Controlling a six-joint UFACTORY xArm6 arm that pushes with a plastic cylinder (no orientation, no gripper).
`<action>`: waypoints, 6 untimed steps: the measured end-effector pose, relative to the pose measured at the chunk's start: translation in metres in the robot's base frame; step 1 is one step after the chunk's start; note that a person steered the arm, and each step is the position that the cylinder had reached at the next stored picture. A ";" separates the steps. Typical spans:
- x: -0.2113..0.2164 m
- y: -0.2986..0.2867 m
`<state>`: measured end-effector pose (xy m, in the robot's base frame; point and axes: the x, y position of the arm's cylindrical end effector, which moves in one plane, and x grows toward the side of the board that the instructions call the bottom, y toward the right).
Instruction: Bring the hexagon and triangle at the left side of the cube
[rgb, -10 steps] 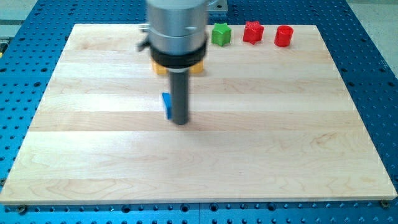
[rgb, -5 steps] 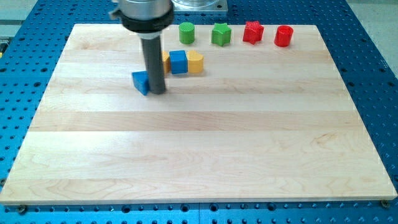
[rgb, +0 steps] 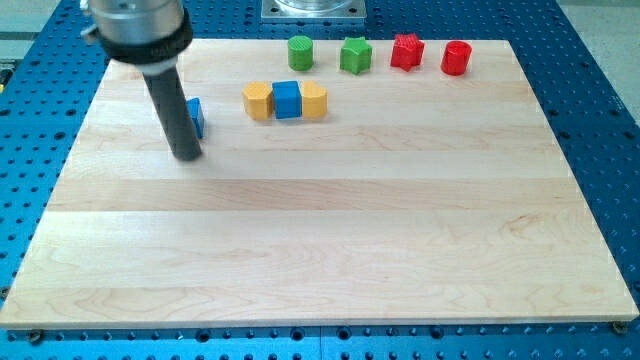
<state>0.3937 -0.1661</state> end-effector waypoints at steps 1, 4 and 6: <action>-0.009 -0.035; 0.011 0.006; -0.047 0.032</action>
<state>0.3467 -0.1337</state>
